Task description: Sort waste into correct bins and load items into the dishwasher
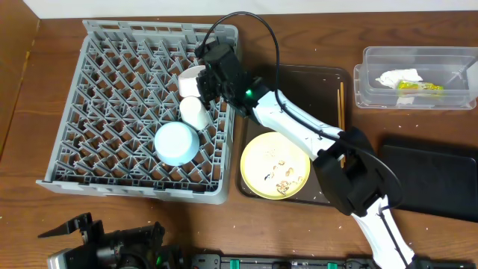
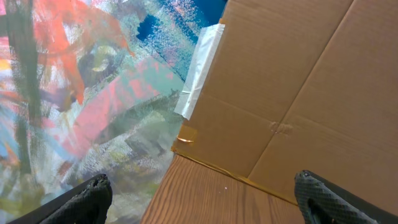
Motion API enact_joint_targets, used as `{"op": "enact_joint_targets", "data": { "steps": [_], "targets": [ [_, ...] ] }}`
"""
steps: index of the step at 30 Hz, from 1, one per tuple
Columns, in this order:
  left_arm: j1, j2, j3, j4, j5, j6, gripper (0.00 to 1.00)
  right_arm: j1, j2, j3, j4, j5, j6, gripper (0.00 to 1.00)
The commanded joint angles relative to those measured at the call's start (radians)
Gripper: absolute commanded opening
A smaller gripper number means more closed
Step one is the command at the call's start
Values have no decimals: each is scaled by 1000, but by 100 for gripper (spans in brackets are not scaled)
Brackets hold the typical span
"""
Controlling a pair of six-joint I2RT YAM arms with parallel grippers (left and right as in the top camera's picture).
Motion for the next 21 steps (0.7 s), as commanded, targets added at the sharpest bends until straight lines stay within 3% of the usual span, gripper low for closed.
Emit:
{"op": "enact_joint_targets", "data": {
  "steps": [1,11,21],
  "targets": [
    [2,-5,17,4,-51,6,95,-1,10,-2,-72,-5,-30,1],
    [2,-5,17,4,-52,5,95,-5,-114,-1,-220,10,-29,1],
    [2,-5,17,4,-51,5,95,-5,-108,-1,102,66,-23,1]
  ]
}}
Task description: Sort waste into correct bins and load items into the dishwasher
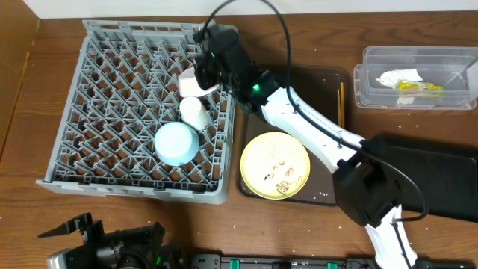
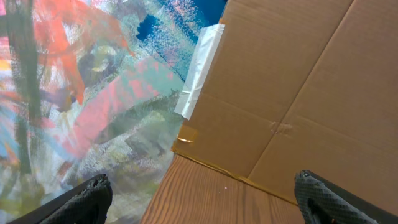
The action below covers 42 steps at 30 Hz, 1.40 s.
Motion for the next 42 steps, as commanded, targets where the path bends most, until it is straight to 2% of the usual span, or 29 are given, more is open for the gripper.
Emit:
{"op": "enact_joint_targets", "data": {
  "steps": [1,6,12,19,27,30,31,34,37,39,41,42],
  "targets": [
    [2,-5,17,4,-51,6,95,-5,38,0,58,40,3,1],
    [2,-5,17,4,-51,6,95,-6,163,0,170,43,61,1],
    [2,-5,17,4,-51,6,95,-12,203,0,159,39,82,1],
    [2,-5,17,4,-51,6,95,-13,172,2,14,31,82,1],
    [2,-5,17,4,-51,6,95,-12,28,2,-183,54,51,1],
    [2,-5,17,4,-51,6,95,-14,-43,2,-300,116,65,1],
    [2,-5,17,5,-51,6,95,-19,-87,2,-390,208,110,1],
    [2,-5,17,5,-51,6,95,-40,-156,2,-552,340,185,33],
    [2,-5,17,5,-51,6,95,-106,-220,2,-764,371,235,52],
    [2,-5,17,5,-51,6,95,-171,-228,2,-896,345,258,72],
    [2,-5,17,5,-52,6,95,-217,-228,-3,-984,337,258,82],
    [2,-5,17,4,-51,6,95,-239,-228,-6,-1022,325,258,91]
  ]
}}
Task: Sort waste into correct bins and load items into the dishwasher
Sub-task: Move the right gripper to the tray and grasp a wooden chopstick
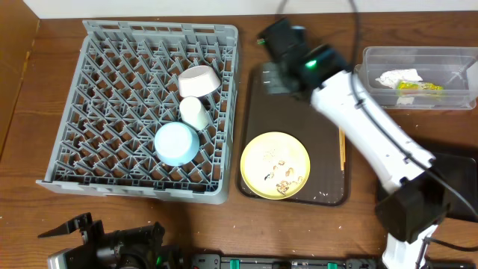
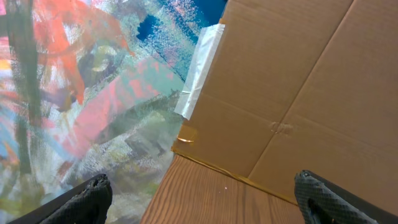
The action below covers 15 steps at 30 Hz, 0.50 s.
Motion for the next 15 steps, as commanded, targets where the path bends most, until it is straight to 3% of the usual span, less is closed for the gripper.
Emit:
{"op": "enact_joint_targets", "data": {
  "steps": [1,10,12,13,15],
  "targets": [
    [2,-5,17,4,-51,6,95,-91,5,-16,-110,-5,34,99],
    [2,-5,17,4,-51,6,95,-215,5,-50,-189,-14,6,99],
    [2,-5,17,4,-51,6,95,-239,5,-110,-163,-41,6,84],
    [2,-5,17,4,-51,6,95,-245,5,-135,-145,-53,6,68],
    [2,-5,17,4,-51,6,95,-255,5,-223,-63,-127,-36,48]
  ]
}}
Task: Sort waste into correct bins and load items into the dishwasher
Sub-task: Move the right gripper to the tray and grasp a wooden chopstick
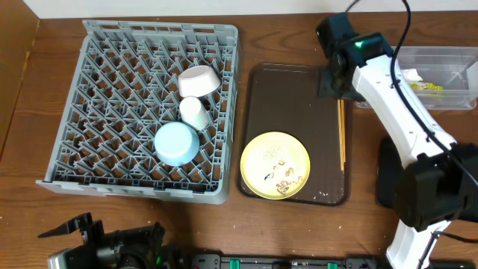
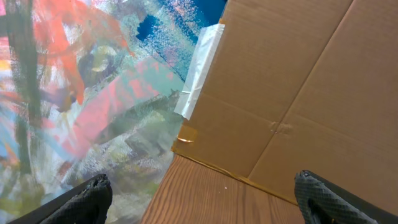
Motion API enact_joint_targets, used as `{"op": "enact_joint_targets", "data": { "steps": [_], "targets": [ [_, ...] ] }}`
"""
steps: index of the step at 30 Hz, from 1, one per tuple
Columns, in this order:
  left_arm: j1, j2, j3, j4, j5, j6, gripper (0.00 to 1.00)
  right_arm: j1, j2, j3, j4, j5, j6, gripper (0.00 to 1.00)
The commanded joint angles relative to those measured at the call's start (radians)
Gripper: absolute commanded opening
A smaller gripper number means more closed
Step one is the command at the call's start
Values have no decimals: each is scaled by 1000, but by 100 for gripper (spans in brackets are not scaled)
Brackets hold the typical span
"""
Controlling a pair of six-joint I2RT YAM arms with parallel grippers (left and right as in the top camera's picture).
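A grey dish rack (image 1: 89, 90) on the left holds a white bowl (image 1: 199, 80), a white cup (image 1: 195, 112) and a light blue bowl (image 1: 176, 143). Beside it, a brown tray (image 1: 291, 97) carries a yellow plate (image 1: 275, 165) with food scraps and a pair of chopsticks (image 1: 342, 138) along its right side. My right gripper (image 1: 332, 82) hovers over the tray's far right corner, above the chopsticks' top end; its jaws are dark against the tray. My left gripper (image 2: 205, 202) is open and holds nothing, parked at the near left edge (image 1: 104, 243).
A clear plastic bin (image 1: 448, 93) with wrappers stands at the far right. A black flat container (image 1: 388, 175) lies at the right, partly under my right arm. Cardboard (image 2: 298, 81) and a painted surface (image 2: 74, 87) fill the left wrist view.
My right gripper has moved right, from above the tray's far left corner to its far right corner over the chopsticks. The left arm has not moved.
My right gripper was at the white bowl in the rack's far right part, and stayed there a moment later. Then the bowl lay in the rack alone, with the gripper over the tray's far end. Now the gripper is above the chopsticks.
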Motion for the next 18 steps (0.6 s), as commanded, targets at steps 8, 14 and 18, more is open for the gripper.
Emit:
{"op": "enact_joint_targets", "data": {
  "steps": [8,14,18],
  "targets": [
    [2,-5,17,4,-51,5,95,-37,1,-292,272,-129,-103,42],
    [2,-5,17,5,-51,6,95,-71,6,-383,357,-137,-107,35],
    [2,-5,17,4,-51,5,95,-78,6,-428,417,-140,-106,35]
  ]
}}
